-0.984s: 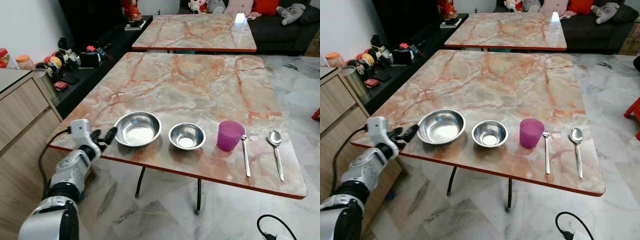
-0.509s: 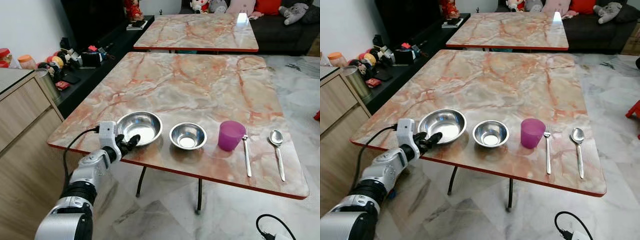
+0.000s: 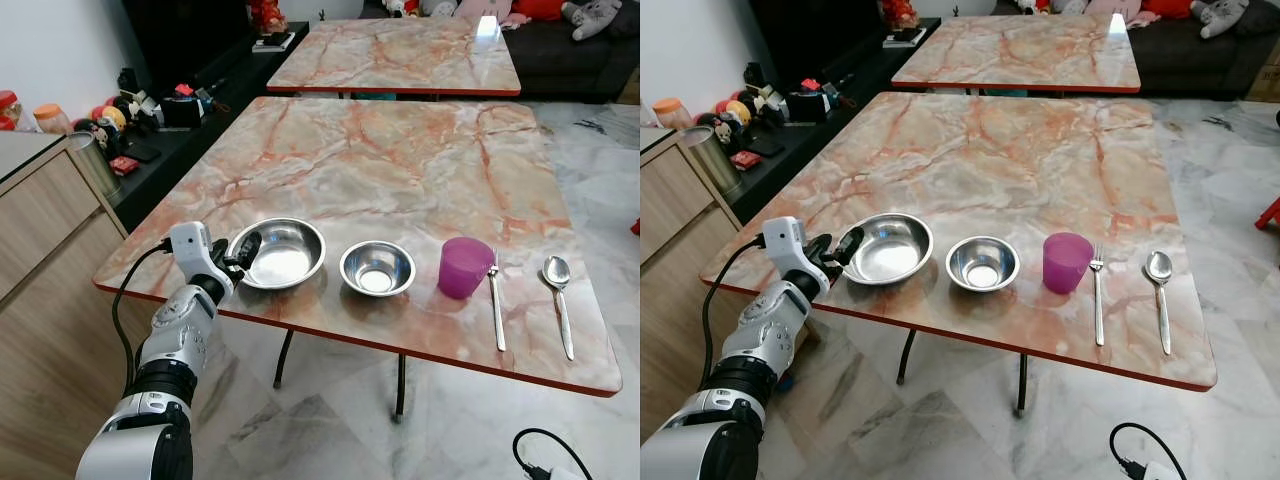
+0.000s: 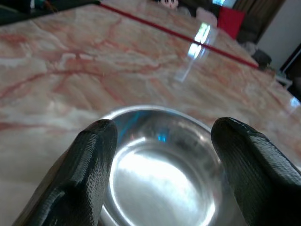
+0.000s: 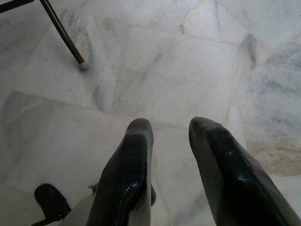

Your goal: Setting the table

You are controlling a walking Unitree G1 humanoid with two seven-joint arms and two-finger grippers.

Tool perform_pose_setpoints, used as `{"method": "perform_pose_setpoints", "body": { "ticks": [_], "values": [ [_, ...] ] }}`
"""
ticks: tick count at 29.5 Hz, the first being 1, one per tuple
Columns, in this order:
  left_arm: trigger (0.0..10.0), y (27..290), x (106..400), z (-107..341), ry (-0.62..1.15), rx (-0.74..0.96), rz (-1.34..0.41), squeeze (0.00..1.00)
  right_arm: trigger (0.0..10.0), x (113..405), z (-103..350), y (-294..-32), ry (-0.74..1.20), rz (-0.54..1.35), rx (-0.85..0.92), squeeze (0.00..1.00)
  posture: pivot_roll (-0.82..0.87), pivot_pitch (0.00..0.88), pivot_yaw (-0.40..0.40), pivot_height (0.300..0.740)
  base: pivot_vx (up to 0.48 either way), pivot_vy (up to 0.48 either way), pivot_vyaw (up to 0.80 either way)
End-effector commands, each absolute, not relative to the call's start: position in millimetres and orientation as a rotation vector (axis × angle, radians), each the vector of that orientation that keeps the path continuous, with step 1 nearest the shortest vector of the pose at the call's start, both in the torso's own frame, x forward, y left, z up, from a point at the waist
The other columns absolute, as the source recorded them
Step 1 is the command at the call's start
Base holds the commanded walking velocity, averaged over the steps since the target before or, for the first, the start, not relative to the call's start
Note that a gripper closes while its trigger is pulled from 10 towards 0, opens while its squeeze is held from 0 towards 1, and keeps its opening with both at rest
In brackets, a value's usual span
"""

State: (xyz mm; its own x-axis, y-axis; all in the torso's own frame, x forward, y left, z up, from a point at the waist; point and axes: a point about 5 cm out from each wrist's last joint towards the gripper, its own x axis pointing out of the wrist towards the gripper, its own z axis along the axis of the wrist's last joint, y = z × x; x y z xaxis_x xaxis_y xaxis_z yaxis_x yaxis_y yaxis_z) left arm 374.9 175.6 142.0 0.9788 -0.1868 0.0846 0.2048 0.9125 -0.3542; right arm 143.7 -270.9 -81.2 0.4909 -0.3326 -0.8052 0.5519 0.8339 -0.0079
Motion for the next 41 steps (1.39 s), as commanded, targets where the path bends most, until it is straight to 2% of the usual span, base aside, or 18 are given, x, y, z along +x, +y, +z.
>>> {"method": "perform_pose_setpoints", "body": {
  "ticks": [1, 14, 41],
  "values": [
    [10.0, 177, 378, 155, -0.111, -0.383, -0.183, 0.0, 10.0, 142, -81, -271, 0.911, -0.547, 0.266, 0.0, 0.0, 0.051, 0.067, 0.74, 0.0, 0.0, 0.0],
    [10.0, 178, 382, 162, -0.124, -0.379, -0.18, 0.0, 10.0, 142, -82, -270, 0.9, -0.55, 0.275, 0.0, -0.01, 0.027, 0.073, 0.74, 0.268, 0.0, 0.0],
    [10.0, 185, 382, 165, -0.146, -0.388, -0.16, 0.0, 10.0, 144, -81, -271, 0.898, -0.549, 0.274, 0.0, 0.01, 0.046, 0.068, 0.74, 0.333, 0.0, 0.0]
  ]
}}
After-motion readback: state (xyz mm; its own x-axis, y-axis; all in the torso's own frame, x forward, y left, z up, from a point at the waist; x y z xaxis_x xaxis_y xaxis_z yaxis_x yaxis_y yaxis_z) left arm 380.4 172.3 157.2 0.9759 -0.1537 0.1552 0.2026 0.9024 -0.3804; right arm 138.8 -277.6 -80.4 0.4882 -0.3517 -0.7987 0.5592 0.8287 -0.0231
